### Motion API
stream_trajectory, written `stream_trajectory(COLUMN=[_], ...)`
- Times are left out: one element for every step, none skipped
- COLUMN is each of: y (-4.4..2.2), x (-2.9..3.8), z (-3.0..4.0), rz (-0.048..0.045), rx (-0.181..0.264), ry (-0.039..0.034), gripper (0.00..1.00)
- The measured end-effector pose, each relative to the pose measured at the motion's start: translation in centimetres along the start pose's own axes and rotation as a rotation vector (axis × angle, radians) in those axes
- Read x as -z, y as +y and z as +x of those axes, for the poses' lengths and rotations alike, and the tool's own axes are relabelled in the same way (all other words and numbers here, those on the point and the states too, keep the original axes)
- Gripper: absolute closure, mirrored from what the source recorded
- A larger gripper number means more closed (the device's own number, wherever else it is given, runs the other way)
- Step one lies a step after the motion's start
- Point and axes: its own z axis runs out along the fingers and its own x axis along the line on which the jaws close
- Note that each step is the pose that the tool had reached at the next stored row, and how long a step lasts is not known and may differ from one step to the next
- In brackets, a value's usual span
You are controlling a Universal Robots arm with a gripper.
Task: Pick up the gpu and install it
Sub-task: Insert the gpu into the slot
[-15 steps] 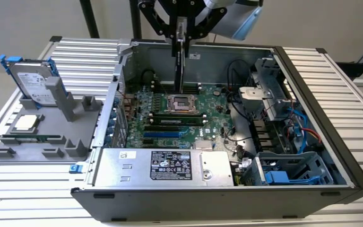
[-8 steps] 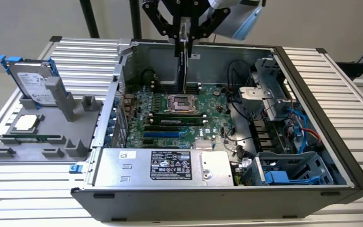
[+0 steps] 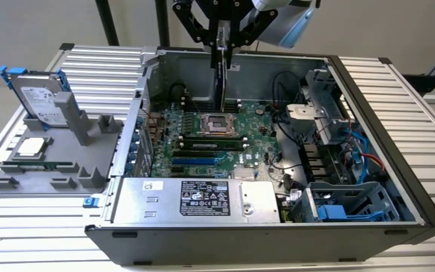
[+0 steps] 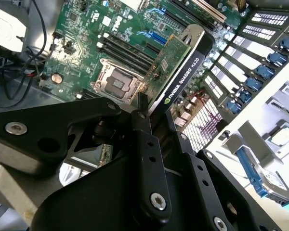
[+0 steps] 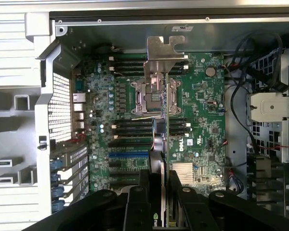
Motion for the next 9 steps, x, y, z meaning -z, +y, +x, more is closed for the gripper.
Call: stream_trajectory(y=[0.00,0.00,0.00,0.00,0.00,0.00,0.00,0.00,0.00], x=[0.00,0.00,0.00,0.00,0.00,0.00,0.00,0.00,0.00], z=[0.00,0.00,0.00,-0.01,-0.01,-0.01,-0.01,-0.01,-0.01], rz=[0.0000,0.0000,0.0000,-0.0001,0.0000,0.0000,0.0000,0.0000,0.0000], rx=[0.000,0.000,0.000,0.000,0.000,0.000,0.000,0.000,0.000], ry=[0.0000,0.0000,0.0000,0.0000,0.0000,0.0000,0.0000,0.0000,0.0000], gripper=[1.00,1.00,1.00,1.00,1.00,1.00,1.00,1.00,1.00])
